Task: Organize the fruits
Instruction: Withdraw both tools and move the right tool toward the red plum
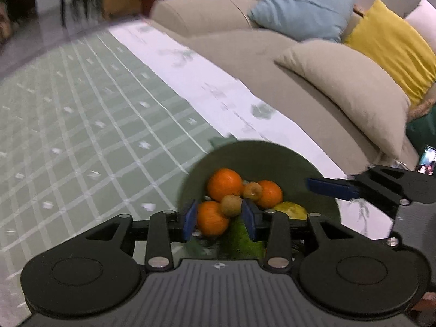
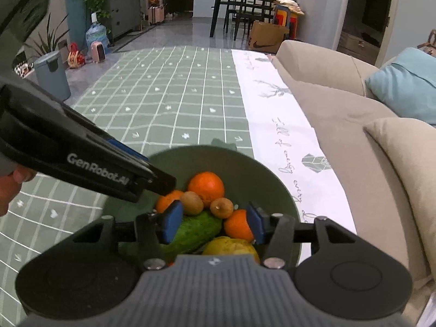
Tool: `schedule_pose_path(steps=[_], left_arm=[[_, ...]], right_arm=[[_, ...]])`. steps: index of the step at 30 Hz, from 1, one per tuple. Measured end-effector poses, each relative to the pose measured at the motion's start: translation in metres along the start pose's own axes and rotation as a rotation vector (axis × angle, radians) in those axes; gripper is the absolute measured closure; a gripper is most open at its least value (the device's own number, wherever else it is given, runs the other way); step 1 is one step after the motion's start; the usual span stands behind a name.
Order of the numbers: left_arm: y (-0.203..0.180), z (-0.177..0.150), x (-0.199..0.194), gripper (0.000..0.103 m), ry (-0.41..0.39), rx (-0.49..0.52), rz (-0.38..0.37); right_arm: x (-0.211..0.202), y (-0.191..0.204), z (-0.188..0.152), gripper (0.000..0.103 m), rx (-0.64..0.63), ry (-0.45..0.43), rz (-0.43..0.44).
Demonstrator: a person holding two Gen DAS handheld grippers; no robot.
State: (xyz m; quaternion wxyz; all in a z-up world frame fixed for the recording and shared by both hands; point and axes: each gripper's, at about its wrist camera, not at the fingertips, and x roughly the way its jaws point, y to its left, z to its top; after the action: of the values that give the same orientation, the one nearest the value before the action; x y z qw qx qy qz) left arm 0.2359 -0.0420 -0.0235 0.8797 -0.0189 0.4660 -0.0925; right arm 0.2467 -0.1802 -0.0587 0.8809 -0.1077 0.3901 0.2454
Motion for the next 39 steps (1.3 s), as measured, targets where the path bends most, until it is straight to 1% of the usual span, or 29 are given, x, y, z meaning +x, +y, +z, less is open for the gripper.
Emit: schedule_pose_path(steps=[1,2,6,7,9,11,13,15,17,21,23,24,26,27,32,35,39], left_arm=[[0.0,-0.002,-0.009,0.058,-0.017,0.003,0.024],[0.0,-0.006,-0.02,0.058,-0.037,0.002,0.042],[0.004,-0.021,-0.05,0.058,-0.101,-0.014,0.054],[0.006,-0.027,-0.057,0.058,-0.119,-0.021,0.065],[0.009,-0.037,-0.07,0.058,-0.15,-0.029,0.084],[0.012,-0.05,-0.081,0.058,-0.176,-0.036,0.088],[0.017,-0.062,-0.087,0.058,-0.187,-0.042,0.089],[0.021,-0.075,-0.09,0.058,-0.175,-0.05,0.098],[0.028,-0.087,-0.086,0.058,-0.148,-0.076,0.108],[0.04,-0.111,-0.076,0.058,-0.09,-0.134,0.092],[0.042,-0.122,-0.071,0.058,-0.07,-0.144,0.086],[0.043,-0.125,-0.068,0.058,-0.062,-0.147,0.085],[0.044,-0.131,-0.062,0.058,-0.044,-0.154,0.087],[0.045,-0.134,-0.06,0.058,-0.04,-0.159,0.086],[0.048,-0.136,-0.051,0.058,-0.041,-0.151,0.103],[0.049,-0.133,-0.04,0.062,-0.02,-0.139,0.117],[0.053,-0.128,-0.027,0.062,0.008,-0.137,0.128]], right_arm=[[-0.006,0.002,0.0,0.044,0.012,-0.005,-0.006],[-0.012,0.005,0.0,0.042,0.024,-0.01,-0.011],[-0.038,0.017,-0.005,0.037,0.088,-0.031,-0.019],[-0.043,0.02,-0.008,0.034,0.106,-0.036,-0.022],[-0.054,0.027,-0.016,0.032,0.155,-0.049,-0.025],[-0.066,0.034,-0.026,0.032,0.211,-0.062,-0.022],[-0.074,0.041,-0.037,0.032,0.251,-0.071,-0.022],[-0.079,0.05,-0.048,0.032,0.273,-0.078,-0.026],[-0.081,0.062,-0.059,0.032,0.272,-0.083,-0.024],[-0.077,0.083,-0.08,0.035,0.249,-0.057,-0.013],[-0.069,0.092,-0.087,0.044,0.229,-0.024,-0.009],[-0.064,0.095,-0.09,0.045,0.22,-0.01,-0.004],[-0.056,0.102,-0.095,0.052,0.211,0.017,0.002],[-0.054,0.104,-0.097,0.054,0.214,0.025,0.003],[-0.042,0.106,-0.094,0.063,0.246,0.03,-0.007],[-0.034,0.111,-0.089,0.066,0.248,0.024,-0.019],[-0.02,0.109,-0.08,0.066,0.265,0.032,-0.026]])
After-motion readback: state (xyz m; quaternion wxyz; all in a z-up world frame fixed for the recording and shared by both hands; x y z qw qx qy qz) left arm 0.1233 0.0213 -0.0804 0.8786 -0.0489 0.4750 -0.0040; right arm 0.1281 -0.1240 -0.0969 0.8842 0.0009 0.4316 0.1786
